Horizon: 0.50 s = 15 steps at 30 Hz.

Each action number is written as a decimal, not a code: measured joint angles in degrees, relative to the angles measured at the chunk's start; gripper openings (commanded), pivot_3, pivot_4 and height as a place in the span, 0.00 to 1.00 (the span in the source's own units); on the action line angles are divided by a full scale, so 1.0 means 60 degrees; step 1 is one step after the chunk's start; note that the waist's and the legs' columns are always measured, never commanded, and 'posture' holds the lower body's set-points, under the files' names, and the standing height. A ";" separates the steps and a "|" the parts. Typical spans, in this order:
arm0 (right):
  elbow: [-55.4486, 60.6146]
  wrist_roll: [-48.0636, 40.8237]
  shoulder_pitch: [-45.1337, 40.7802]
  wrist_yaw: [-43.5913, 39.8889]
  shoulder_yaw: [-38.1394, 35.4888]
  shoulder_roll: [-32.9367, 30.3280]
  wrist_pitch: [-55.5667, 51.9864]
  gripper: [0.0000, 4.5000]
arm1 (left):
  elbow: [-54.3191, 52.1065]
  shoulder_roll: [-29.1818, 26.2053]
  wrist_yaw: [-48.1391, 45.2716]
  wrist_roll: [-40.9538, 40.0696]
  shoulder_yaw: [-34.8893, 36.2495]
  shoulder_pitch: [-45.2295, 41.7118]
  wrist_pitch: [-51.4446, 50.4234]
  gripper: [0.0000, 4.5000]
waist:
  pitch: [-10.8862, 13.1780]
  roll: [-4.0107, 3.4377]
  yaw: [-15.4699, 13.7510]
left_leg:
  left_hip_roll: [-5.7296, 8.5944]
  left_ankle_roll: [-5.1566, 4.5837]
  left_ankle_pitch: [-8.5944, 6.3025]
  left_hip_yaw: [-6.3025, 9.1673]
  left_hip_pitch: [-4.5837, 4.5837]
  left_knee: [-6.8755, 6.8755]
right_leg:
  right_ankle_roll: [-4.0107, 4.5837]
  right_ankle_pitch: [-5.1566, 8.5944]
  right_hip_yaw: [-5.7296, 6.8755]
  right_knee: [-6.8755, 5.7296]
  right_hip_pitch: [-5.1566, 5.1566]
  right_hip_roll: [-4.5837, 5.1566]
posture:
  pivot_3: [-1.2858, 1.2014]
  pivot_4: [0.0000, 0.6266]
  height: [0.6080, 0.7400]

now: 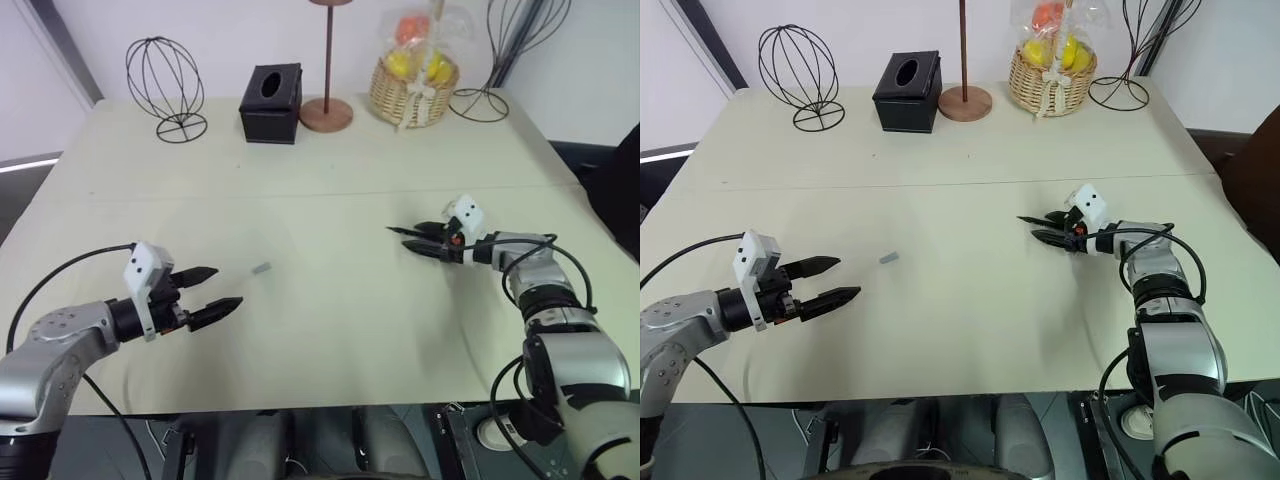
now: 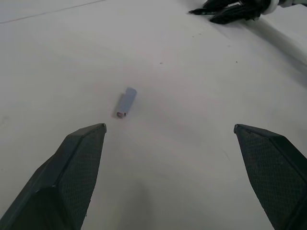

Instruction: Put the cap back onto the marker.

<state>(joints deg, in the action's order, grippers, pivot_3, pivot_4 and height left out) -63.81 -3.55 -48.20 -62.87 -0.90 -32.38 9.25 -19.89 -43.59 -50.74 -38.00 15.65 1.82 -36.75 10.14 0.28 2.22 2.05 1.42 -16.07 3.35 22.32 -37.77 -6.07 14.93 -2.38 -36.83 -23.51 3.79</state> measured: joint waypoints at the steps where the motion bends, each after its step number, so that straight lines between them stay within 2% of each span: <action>1: 0.0005 0.0001 -0.0034 0.0025 -0.0027 -0.0013 0.0040 0.10 | 0.0000 0.0005 0.0009 0.0000 -0.0001 0.0000 0.0003 1.00 | -0.0001 0.0002 0.0017 | 0.0000 0.0000 0.0000 0.0001 -0.0001 0.0000 | 0.0000 0.0000 0.0000 0.0000 0.0001 0.0000 | 0.52 0.24 1.00; 2: 0.0002 0.0017 -0.0034 0.0029 -0.0020 -0.0015 0.0035 0.01 | 0.0000 0.0009 0.0012 0.0000 -0.0003 -0.0002 0.0006 1.00 | -0.0003 0.0006 0.0029 | -0.0001 0.0000 0.0000 0.0003 -0.0001 0.0000 | 0.0000 0.0000 0.0001 0.0000 0.0002 -0.0002 | 0.52 0.24 1.00; 11: 0.0077 0.0016 0.0042 0.0169 -0.0024 -0.0003 0.0176 0.01 | 0.0004 0.0066 0.0028 0.0004 -0.0026 -0.0002 0.0021 1.00 | -0.0003 0.0005 0.0040 | -0.0001 0.0000 0.0000 0.0003 -0.0002 0.0002 | 0.0000 0.0000 0.0000 -0.0001 0.0001 -0.0001 | 0.52 0.24 1.00; 15: 0.0748 0.0042 0.0296 0.0160 0.0057 -0.0004 0.0143 0.01 | 0.0196 0.0087 -0.0004 0.0079 -0.0075 -0.0080 0.0176 1.00 | -0.0001 0.0003 0.0040 | -0.0001 0.0000 0.0000 0.0003 -0.0002 0.0003 | 0.0000 0.0000 0.0000 -0.0002 -0.0002 -0.0002 | 0.52 0.24 1.00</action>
<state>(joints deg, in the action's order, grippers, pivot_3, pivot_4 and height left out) -59.32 -3.30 -46.42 -61.91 -0.56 -32.41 10.10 -18.72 -43.07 -50.77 -37.53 15.21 1.34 -35.69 10.13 0.30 2.47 2.04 1.42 -16.06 3.37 22.31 -37.75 -6.07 14.93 -2.38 -36.84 -23.52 3.78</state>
